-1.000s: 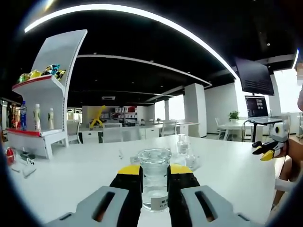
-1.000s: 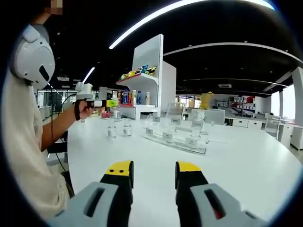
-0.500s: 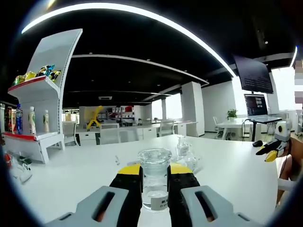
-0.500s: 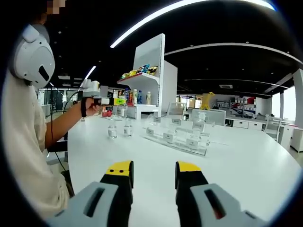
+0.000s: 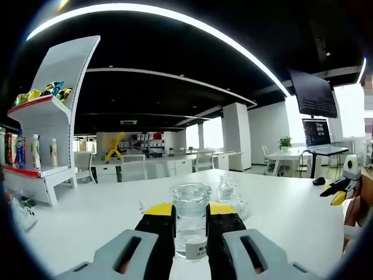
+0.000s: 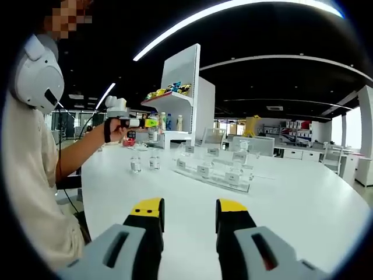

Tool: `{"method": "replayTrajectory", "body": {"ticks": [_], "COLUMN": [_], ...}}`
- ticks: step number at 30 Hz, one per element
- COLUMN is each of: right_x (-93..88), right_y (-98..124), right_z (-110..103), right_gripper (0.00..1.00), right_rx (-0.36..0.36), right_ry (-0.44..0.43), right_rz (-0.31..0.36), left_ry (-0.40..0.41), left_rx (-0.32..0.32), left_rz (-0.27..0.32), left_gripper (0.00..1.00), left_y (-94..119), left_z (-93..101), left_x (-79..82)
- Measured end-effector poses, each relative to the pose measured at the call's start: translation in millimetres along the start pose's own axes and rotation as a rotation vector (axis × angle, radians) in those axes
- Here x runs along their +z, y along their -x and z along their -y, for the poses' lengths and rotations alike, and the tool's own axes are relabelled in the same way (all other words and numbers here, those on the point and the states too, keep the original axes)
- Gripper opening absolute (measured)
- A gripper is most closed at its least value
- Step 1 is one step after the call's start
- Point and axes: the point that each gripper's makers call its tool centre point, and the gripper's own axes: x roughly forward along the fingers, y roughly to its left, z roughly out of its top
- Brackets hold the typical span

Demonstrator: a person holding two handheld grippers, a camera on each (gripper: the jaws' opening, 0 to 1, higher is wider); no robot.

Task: Identify the label on the chemical reagent bottle, grasp the chemical reagent bottle, and place it in the designated position on the reagent rack

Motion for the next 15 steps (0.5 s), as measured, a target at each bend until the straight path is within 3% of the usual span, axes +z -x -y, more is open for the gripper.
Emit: {"method": "replayTrajectory", "body": {"ticks": [15], "right_x": [-5.4], "right_y": [13.2], "right_z": [6.7], "right_gripper": [0.35], "right_rx": [-0.034], "right_ry": [-0.014], "right_rz": [-0.002], "left_ry": [-0.006], "left_rx": [-0.025], "left_rz": [0.013], "left_gripper": [0.19], "left_y": [-39.3], "left_z": [4.9], "left_x": [6.0]}}
